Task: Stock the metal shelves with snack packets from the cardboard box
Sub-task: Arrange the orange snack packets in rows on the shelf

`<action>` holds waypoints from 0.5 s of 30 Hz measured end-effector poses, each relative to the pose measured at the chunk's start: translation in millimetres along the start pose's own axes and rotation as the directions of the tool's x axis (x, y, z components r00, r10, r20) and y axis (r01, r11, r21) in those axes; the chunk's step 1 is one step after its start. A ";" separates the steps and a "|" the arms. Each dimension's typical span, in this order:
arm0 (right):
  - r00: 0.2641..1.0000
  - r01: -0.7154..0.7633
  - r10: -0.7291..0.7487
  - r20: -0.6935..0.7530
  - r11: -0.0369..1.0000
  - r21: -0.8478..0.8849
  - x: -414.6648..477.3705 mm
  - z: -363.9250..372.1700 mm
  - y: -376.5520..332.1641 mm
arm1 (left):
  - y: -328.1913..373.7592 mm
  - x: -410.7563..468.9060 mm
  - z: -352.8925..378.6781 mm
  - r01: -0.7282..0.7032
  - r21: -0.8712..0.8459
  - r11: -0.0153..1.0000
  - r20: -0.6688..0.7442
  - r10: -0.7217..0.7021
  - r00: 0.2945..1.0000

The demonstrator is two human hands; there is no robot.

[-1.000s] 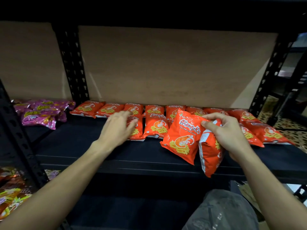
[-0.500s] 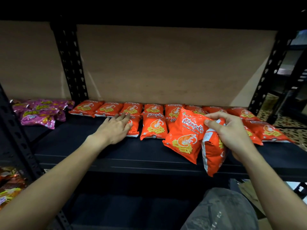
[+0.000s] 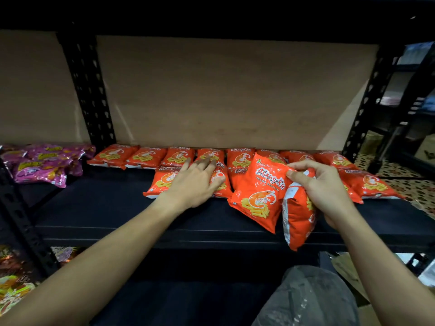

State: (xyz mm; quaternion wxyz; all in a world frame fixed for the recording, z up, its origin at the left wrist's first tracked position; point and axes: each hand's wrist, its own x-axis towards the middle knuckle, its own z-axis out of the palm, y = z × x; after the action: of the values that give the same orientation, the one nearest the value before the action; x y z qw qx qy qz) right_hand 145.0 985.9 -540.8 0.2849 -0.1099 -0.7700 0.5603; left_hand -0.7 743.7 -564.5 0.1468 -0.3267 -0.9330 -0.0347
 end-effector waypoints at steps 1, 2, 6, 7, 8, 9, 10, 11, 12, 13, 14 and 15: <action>1.000 -0.003 0.003 0.001 1.000 0.001 -0.1 0.1 0.2 | 0.0 0.5 2.9 0.000 0.029 1.000 0.013 -0.001 1.000; 1.000 -0.003 0.003 0.001 1.000 0.003 0.1 -0.6 0.5 | -0.4 1.1 5.1 0.000 0.050 0.999 0.019 -0.001 1.000; 1.000 -0.018 0.017 0.008 0.999 0.027 -2.3 -1.9 -1.0 | -4.9 -0.6 9.2 0.012 0.067 0.998 0.044 -0.015 0.999; 1.000 -0.020 0.020 0.006 0.999 0.027 -3.0 -2.1 -0.8 | -5.0 -0.9 9.1 0.010 0.067 0.998 0.059 -0.014 0.998; 1.000 -0.022 0.022 0.007 0.999 0.025 -3.2 -2.1 -0.8 | -4.6 -1.1 8.3 0.009 0.067 0.998 0.069 -0.013 0.998; 1.000 -0.026 0.026 0.009 0.999 0.026 -3.1 -1.8 -1.0 | -4.3 -0.8 7.9 0.007 0.067 0.998 0.074 -0.012 0.997; 1.000 -0.030 0.030 0.009 0.999 0.026 -3.0 -1.7 -1.2 | -3.8 -0.2 7.3 0.005 0.069 0.998 0.076 -0.010 0.997; 0.999 -0.035 0.035 0.009 0.999 0.027 -3.0 -1.1 -2.0 | -4.2 0.4 6.8 0.005 0.070 0.998 0.078 -0.011 0.997; 0.999 -0.036 0.036 0.011 0.999 0.024 -2.8 -0.5 -2.5 | -4.2 0.8 6.4 0.007 0.071 0.997 0.078 -0.013 0.997; 0.999 -0.036 0.035 0.017 0.999 0.022 -2.8 0.2 -3.3 | -4.4 1.2 6.4 0.010 0.072 0.997 0.074 -0.016 0.997; 0.999 -0.034 0.033 0.021 0.999 0.018 -2.7 0.8 -3.7 | -4.5 1.7 6.7 0.013 0.071 0.997 0.072 -0.018 0.997; 0.999 -0.032 0.032 0.024 0.999 0.014 -3.2 1.8 -4.7 | -4.8 1.4 7.1 0.019 0.067 0.998 0.074 -0.024 0.997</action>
State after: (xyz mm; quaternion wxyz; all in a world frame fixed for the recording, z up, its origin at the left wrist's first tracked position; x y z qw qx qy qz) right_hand 147.3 981.3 -537.9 0.2673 -0.1134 -0.7675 0.5716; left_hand -6.5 741.9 -570.6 0.1221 -0.3127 -0.9420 0.0071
